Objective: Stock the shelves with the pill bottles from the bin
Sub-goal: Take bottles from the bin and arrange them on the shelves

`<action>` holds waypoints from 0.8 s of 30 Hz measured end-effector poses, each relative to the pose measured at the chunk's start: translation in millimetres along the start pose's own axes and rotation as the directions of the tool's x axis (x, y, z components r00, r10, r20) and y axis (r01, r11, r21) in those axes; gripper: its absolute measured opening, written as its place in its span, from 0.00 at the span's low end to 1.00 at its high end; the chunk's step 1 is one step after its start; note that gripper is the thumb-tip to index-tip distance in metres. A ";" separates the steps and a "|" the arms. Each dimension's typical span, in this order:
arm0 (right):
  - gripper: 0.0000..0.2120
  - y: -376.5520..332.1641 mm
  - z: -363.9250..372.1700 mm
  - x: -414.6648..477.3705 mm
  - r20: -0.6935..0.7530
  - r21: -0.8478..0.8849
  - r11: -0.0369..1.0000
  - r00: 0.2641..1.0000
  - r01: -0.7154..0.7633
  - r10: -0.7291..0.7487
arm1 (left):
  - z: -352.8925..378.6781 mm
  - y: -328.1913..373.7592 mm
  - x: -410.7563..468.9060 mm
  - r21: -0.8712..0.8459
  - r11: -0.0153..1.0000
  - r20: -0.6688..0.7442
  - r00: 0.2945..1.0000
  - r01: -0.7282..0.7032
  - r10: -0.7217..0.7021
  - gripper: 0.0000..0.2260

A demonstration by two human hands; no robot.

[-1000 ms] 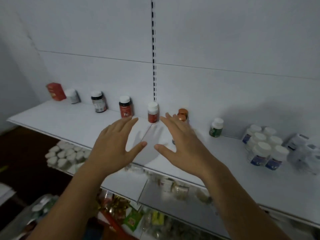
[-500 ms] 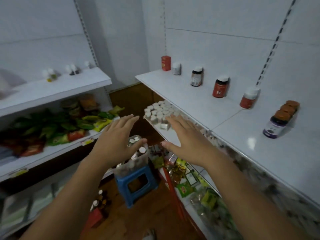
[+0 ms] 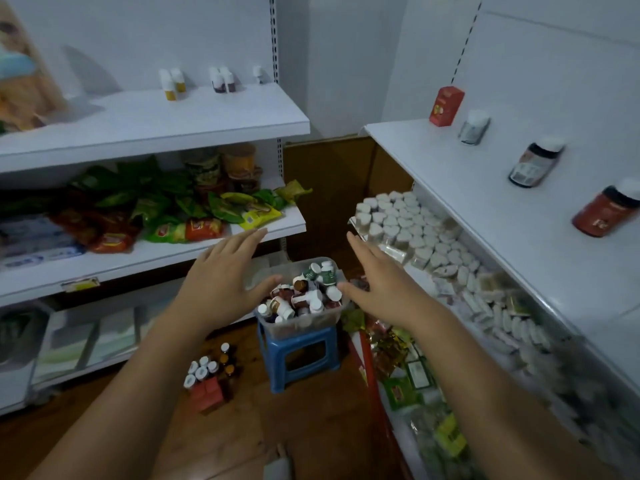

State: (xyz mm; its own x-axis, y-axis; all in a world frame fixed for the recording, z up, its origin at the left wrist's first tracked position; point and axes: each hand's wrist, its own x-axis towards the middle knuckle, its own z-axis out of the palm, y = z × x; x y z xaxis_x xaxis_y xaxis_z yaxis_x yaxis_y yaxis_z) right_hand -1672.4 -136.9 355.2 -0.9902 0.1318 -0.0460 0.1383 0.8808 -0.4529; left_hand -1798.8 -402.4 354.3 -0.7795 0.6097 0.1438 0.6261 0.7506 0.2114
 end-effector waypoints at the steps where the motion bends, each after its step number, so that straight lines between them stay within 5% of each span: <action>1: 0.44 1.7 5.1 16.2 0.016 0.010 1.000 1.000 -0.024 0.024 | 6.7 -12.5 10.2 -0.009 1.000 0.013 1.000 0.009 -0.009 0.40; 12: 0.40 41.5 74.7 149.9 0.134 0.069 0.971 0.966 -0.231 0.220 | 122.9 -78.9 122.2 -0.125 0.990 0.329 0.944 0.065 -0.020 0.41; 18: 0.40 117.8 146.4 225.2 0.261 0.059 0.952 0.925 -0.301 0.277 | 248.3 -66.0 202.5 -0.245 0.959 0.488 0.873 0.145 -0.008 0.36; 24: 0.39 193.4 225.0 300.8 0.316 -0.132 0.958 0.906 -0.254 0.283 | 390.3 -67.2 268.0 -0.305 0.927 0.577 0.817 0.217 -0.002 0.29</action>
State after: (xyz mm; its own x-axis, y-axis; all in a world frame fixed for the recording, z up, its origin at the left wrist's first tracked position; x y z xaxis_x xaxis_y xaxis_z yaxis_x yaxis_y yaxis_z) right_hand -1947.9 -29.2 53.4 -0.8636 0.2251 -0.4512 0.3862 0.8705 -0.3049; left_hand -2041.6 -190.0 1.3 -0.6260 0.6435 -0.4405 0.4047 0.7510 0.5218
